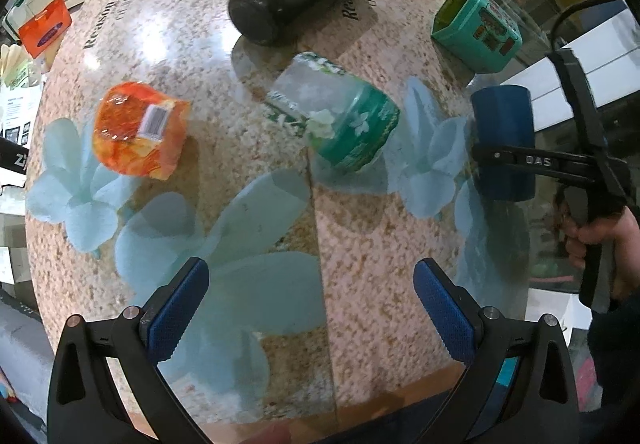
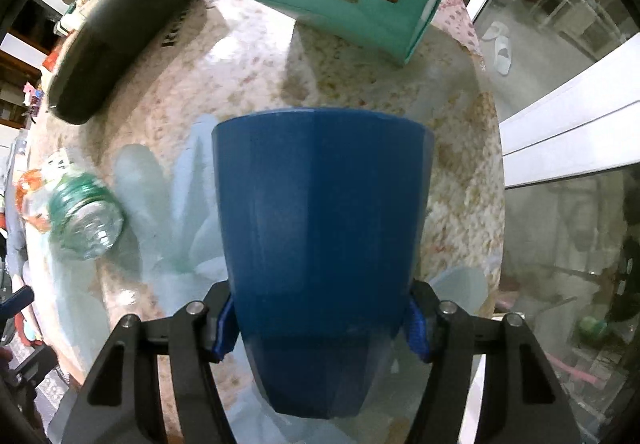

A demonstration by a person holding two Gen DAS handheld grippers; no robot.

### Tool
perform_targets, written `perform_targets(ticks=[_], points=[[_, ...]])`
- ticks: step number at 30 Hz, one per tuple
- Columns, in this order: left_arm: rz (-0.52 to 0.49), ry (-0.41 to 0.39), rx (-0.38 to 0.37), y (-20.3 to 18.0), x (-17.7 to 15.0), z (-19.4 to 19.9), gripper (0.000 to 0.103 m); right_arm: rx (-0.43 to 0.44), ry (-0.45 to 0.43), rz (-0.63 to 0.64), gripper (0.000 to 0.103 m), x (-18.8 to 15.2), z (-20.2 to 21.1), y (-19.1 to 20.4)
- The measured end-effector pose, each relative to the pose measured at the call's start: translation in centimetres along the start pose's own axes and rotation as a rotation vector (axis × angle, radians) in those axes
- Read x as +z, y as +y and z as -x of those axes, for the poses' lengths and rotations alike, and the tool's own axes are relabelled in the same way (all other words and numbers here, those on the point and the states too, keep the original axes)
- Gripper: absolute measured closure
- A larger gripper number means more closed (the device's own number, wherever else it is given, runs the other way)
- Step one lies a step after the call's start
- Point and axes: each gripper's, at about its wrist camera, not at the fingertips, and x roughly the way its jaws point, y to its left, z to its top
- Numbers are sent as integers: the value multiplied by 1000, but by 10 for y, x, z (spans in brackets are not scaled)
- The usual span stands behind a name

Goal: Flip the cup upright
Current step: 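Lift the blue cup with the right tool toward the left tool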

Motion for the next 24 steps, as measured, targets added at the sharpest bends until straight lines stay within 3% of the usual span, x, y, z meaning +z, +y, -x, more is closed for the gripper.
perform_targets(ticks=[6,15,21,24], points=[[-30,-33,16,21,-4,16,0,24,-28,-13,40,-32,38,22],[-73,-38,24,54,-19,28,0,92,-42,-16,40,-92,68,105],[-136,-21,30,65,-34,29,0,112,-6,-13,40,-123,44,153],[-165,-20,38,70,-41,30,0,110,-1,-15,40,-121,33,163]])
